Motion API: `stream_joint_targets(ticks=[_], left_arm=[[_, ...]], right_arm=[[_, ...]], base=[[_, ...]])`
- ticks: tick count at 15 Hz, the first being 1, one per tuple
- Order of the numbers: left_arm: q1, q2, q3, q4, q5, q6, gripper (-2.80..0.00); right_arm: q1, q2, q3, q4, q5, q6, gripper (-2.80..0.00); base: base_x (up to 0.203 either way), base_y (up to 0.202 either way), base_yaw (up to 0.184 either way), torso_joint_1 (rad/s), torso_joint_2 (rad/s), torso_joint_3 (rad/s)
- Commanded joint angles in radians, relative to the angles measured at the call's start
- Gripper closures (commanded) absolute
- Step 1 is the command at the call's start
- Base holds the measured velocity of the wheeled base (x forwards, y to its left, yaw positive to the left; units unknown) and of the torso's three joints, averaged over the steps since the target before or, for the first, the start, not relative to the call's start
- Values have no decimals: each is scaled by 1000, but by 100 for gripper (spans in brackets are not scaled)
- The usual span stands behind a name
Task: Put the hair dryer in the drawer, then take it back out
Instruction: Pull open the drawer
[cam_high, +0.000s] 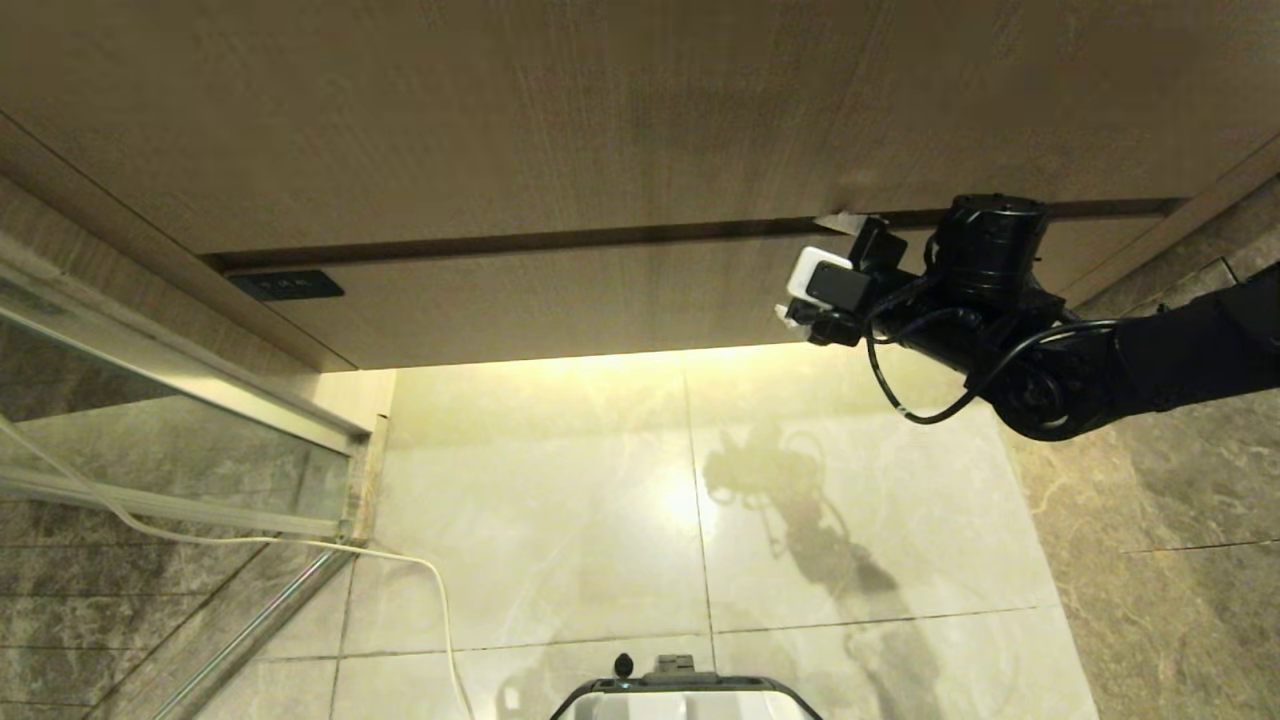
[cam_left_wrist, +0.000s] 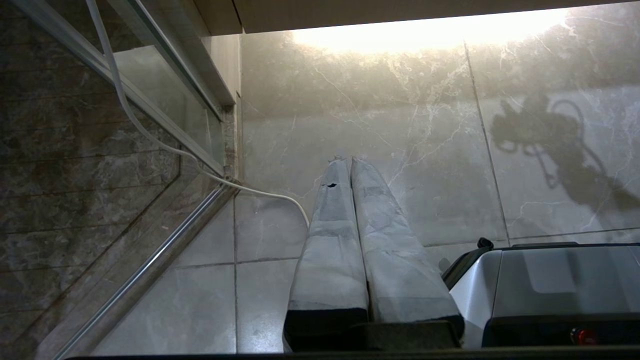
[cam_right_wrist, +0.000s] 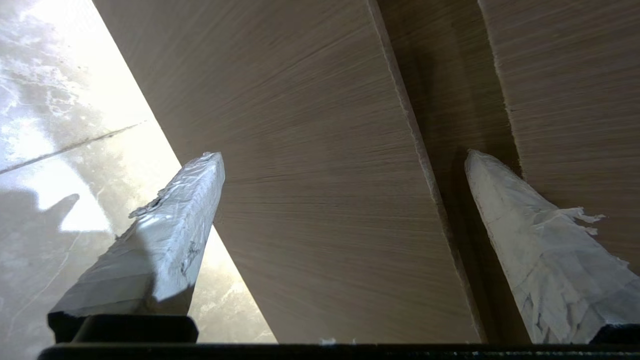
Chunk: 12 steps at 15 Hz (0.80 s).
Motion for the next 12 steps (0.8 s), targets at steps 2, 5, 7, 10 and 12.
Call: stream_joint_targets(ticks=[2, 5, 7, 10, 12], left_arm=[[0, 0, 2, 0, 0, 0, 0], [0, 0, 2, 0, 0, 0, 0], [0, 0, 2, 0, 0, 0, 0], [0, 0, 2, 0, 0, 0, 0], [0, 0, 2, 0, 0, 0, 0]], right_arm=[[-5, 34, -23, -16, -4, -5, -280], [-17, 67, -45, -3, -42, -5, -280], [-23, 80, -50, 25, -53, 1, -280], [-32, 101, -52, 31, -55, 4, -280], [-33, 111, -51, 32, -55, 5, -280]], base=[[0, 0, 0, 0, 0, 0], [0, 0, 0, 0, 0, 0], [0, 0, 0, 0, 0, 0], [0, 0, 0, 0, 0, 0], [0, 0, 0, 0, 0, 0]])
